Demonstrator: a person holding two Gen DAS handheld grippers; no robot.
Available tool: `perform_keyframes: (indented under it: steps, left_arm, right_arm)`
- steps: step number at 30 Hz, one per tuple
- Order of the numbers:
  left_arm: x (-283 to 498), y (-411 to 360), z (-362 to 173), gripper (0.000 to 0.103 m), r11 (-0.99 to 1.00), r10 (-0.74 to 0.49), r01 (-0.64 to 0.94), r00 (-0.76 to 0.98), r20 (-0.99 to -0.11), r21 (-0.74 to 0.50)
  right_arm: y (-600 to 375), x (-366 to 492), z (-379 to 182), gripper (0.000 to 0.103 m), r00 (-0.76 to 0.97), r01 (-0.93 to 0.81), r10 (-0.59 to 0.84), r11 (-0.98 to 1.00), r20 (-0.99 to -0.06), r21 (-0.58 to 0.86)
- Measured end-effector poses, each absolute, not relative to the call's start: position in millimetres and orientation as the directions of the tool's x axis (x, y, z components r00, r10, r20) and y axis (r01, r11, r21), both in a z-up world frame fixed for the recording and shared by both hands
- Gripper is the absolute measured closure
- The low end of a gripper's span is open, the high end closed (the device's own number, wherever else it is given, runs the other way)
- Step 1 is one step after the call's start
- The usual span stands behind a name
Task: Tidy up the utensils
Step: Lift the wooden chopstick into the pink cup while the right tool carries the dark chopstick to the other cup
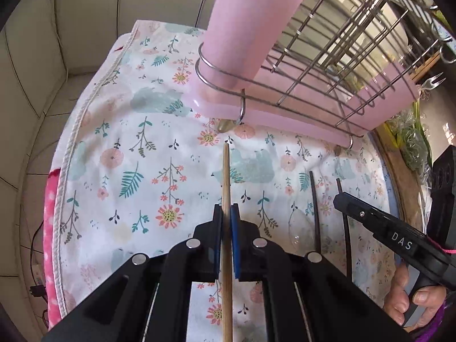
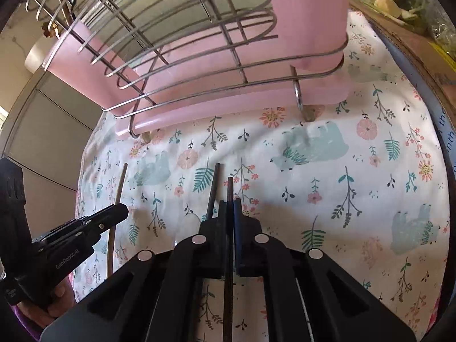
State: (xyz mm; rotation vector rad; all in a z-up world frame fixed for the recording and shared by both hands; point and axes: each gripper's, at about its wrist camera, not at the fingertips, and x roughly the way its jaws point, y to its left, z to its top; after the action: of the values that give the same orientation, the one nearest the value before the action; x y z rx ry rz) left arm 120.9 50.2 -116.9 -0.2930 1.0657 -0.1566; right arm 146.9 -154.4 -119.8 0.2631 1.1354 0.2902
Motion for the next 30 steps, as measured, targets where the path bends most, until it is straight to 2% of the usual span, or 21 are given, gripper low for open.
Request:
perform_keyframes:
  steps: [6,15,30]
  left_arm:
    - [89,65,-73,0.098,0.937,-0.271,0.001,0.638,-0.721,-0.35]
    - [38,56,3,0.098,0.951,-0.221,0.069,0.835,-0.504,-0.303]
    - [15,68,134,0.098,0.957,-0.137,0.084,0.974,-0.179,-0.276]
  right_arm:
    - [-169,126,-84,0.098,0.521,-0.148,0.415,0.904,-0.745,0.401]
    - [-192,89,-28,0.098,0.694,-0.225,0.432,0.89,-0.576,0.395]
    - [-237,58,57,0.098,0.877,-0.299,0.408,0.877,-0.255,0.375]
